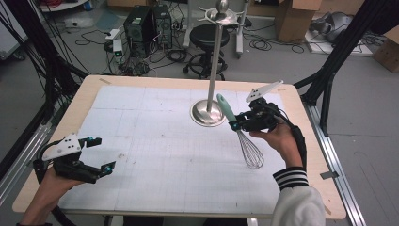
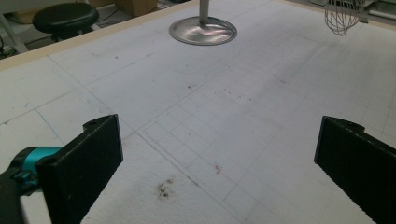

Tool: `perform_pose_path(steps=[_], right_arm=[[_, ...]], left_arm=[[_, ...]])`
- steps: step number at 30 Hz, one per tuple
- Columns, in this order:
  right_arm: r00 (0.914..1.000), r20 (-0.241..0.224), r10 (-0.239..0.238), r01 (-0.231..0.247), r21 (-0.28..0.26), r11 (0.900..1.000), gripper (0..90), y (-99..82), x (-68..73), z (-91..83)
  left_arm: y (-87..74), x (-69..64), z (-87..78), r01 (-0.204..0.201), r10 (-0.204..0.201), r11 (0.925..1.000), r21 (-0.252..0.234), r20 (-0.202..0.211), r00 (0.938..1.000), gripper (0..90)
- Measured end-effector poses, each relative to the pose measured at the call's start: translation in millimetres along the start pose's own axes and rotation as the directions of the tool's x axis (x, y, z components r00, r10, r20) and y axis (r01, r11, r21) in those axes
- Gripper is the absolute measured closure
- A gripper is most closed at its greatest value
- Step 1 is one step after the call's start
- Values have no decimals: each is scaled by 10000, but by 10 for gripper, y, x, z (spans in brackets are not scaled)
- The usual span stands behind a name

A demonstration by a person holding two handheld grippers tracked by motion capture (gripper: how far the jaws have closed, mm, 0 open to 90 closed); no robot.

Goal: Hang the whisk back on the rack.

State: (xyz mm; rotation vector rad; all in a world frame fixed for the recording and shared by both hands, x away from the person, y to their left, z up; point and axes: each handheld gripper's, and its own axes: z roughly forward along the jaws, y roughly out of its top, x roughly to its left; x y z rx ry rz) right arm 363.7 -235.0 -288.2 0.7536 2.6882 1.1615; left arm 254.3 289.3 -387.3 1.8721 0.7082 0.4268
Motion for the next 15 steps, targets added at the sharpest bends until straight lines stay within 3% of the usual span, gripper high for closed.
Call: perform_pose_path(steps=[15], right_arm=[[9997, 143, 215, -201, -929, 9955, 695, 129, -166, -383]], left_arm=[[1, 17, 0, 66, -66, 10000, -23, 71, 10000, 17]])
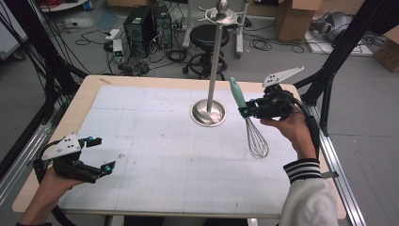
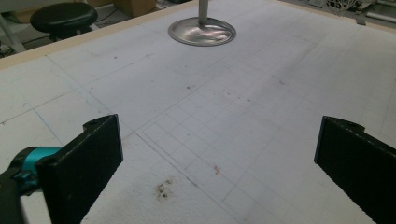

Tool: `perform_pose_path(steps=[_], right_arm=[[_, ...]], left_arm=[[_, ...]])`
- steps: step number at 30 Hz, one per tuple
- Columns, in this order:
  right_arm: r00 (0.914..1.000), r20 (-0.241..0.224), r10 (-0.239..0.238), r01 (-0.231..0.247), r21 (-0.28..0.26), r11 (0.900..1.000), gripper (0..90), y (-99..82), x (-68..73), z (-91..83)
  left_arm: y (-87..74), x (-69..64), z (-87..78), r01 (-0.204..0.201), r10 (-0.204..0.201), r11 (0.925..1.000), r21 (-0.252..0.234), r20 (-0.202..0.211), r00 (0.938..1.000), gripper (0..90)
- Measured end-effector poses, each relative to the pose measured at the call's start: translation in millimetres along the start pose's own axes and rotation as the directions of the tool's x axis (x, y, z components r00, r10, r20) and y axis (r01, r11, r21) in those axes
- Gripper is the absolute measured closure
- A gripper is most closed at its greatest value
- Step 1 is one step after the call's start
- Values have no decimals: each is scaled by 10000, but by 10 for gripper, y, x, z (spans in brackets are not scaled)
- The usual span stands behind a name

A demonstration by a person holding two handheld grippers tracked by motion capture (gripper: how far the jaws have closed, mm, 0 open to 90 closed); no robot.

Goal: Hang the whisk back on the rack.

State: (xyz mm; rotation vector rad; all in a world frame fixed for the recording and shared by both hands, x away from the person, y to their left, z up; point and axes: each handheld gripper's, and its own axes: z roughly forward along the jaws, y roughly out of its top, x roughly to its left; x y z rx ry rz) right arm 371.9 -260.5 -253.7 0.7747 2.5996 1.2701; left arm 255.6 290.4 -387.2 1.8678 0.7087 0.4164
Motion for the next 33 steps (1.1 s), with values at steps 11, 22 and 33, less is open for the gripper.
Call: perform_pose_path(steps=[11, 22, 33], right_arm=[[9998, 108, 183, -177, -552, 9983, 695, 88, -129, -233], [9995, 318, 46, -23, -734, 9973, 695, 284, -255, -395], [9988, 454, -170, 214, -974, 9950, 694, 523, -346, -526]], left_arm=[[-1, 1, -2, 38, -38, 10000, -4, -9, 10000, 17], [3, 3, -3, -23, 23, 10000, 33, -1, 10000, 17], [20, -13, -2, -79, 79, 10000, 50, 19, 10000, 17]])
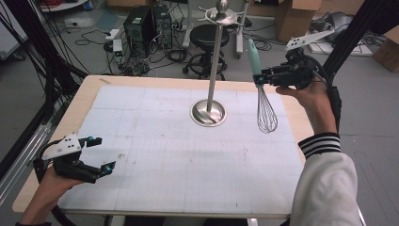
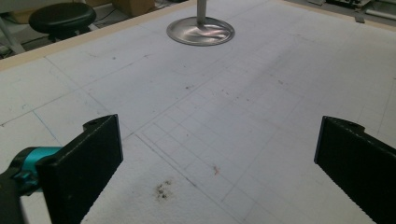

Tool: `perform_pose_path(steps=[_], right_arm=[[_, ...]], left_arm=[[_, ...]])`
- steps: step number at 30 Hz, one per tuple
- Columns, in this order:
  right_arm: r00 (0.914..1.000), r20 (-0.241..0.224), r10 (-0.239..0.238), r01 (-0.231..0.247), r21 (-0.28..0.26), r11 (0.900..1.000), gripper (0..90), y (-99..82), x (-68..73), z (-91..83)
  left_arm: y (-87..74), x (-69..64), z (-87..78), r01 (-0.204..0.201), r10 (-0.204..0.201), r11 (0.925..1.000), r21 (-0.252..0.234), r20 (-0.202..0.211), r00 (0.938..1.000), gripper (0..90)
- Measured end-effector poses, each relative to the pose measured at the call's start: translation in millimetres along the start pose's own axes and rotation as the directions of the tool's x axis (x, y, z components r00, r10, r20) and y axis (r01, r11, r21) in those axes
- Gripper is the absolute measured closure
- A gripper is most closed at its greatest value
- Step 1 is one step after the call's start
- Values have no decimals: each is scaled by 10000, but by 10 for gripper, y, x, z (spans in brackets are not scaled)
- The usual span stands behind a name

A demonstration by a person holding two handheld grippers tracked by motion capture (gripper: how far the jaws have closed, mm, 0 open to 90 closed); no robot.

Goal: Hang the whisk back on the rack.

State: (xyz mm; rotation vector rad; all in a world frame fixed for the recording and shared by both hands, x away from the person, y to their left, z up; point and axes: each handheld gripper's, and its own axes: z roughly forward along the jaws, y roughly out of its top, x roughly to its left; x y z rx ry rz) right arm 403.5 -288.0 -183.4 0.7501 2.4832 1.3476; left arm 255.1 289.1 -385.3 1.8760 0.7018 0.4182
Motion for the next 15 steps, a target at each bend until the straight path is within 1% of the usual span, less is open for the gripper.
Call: perform_pose_path(steps=[6, 12, 14, 15], right_arm=[[9999, 125, 25, -25, -18, 10000, 695, 97, -88, -46], [9998, 173, 21, -21, -8, 10000, 695, 170, -138, -51], [9998, 199, -38, 39, -75, 10000, 694, 198, -153, -45], [9998, 188, -35, 36, -53, 10000, 695, 220, -155, -41]], left_arm=[[-1, -2, 10, 4, -4, 10000, 24, 14, 10000, 17], [-2, -4, 6, 26, -26, 10000, 26, -14, 10000, 17], [-1, -2, 13, -52, 52, 10000, 77, -7, 10000, 17], [-3, -11, 19, -29, 29, 10000, 89, 3, 10000, 17]])
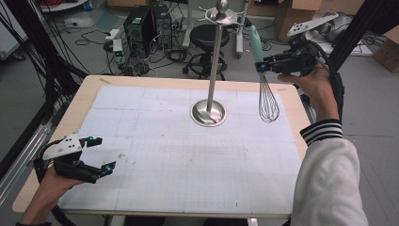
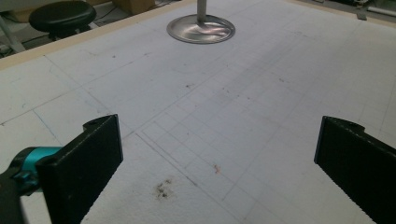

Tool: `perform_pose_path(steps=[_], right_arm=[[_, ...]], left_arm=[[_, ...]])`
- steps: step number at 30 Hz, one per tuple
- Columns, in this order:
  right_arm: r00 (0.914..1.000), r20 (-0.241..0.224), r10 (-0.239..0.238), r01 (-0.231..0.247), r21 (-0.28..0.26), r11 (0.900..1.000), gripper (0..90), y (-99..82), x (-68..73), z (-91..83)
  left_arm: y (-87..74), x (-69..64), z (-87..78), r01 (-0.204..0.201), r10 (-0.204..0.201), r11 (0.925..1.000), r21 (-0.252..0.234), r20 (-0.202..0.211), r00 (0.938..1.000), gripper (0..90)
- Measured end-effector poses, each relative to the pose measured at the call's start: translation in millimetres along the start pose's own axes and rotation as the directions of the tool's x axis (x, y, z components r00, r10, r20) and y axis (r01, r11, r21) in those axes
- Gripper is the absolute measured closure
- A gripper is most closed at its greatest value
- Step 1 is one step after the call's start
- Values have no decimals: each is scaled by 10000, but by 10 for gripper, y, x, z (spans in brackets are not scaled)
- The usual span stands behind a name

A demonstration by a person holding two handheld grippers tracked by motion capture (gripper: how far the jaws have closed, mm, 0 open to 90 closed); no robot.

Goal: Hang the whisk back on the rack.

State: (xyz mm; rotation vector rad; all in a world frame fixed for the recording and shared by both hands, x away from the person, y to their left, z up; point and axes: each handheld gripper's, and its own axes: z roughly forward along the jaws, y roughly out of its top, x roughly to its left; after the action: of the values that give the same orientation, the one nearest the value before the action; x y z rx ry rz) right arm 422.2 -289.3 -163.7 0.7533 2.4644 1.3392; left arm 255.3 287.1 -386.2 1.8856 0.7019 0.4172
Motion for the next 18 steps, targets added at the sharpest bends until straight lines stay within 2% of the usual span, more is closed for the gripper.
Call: perform_pose_path(steps=[4, 9, 18], right_arm=[[9999, 63, -115, 115, 5, 9999, 694, 23, -30, 17], [9999, 109, -33, 33, 42, 10000, 694, 22, -56, 42], [9999, 132, -46, 49, -227, 9997, 694, 84, -125, 82]], left_arm=[[-1, -7, 5, -12, 12, 10000, 21, 1, 10000, 17], [-1, -12, 15, -46, 45, 10000, 43, 19, 10000, 17], [-4, -17, 23, -64, 63, 9999, 109, 88, 9999, 17]])
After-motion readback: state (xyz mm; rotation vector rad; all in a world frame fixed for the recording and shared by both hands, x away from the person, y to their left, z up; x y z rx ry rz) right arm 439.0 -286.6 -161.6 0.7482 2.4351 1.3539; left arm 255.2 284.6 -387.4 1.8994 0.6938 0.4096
